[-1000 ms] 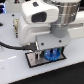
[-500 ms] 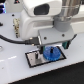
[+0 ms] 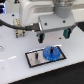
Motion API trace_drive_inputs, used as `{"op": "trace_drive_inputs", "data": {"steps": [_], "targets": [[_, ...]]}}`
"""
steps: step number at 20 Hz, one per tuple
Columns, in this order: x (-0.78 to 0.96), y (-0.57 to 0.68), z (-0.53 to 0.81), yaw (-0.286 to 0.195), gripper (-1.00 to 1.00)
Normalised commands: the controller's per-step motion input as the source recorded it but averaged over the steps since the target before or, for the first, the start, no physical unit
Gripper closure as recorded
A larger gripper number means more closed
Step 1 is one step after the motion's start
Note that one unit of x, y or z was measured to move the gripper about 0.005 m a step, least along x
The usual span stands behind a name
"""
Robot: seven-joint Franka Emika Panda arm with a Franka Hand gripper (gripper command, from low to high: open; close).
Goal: Insert the blue gear onto the right peg, followed by the red gear
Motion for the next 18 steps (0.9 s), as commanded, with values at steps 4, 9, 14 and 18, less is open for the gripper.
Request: {"op": "trace_drive_inputs", "data": {"steps": [4,9,14,18], "targets": [[-0.82,0.07,-0.01,0.000,-1.00],[-0.78,0.08,-0.07,0.000,-1.00],[-0.70,0.16,-0.17,0.000,-1.00],[-0.63,0.21,-0.23,0.000,-1.00]]}}
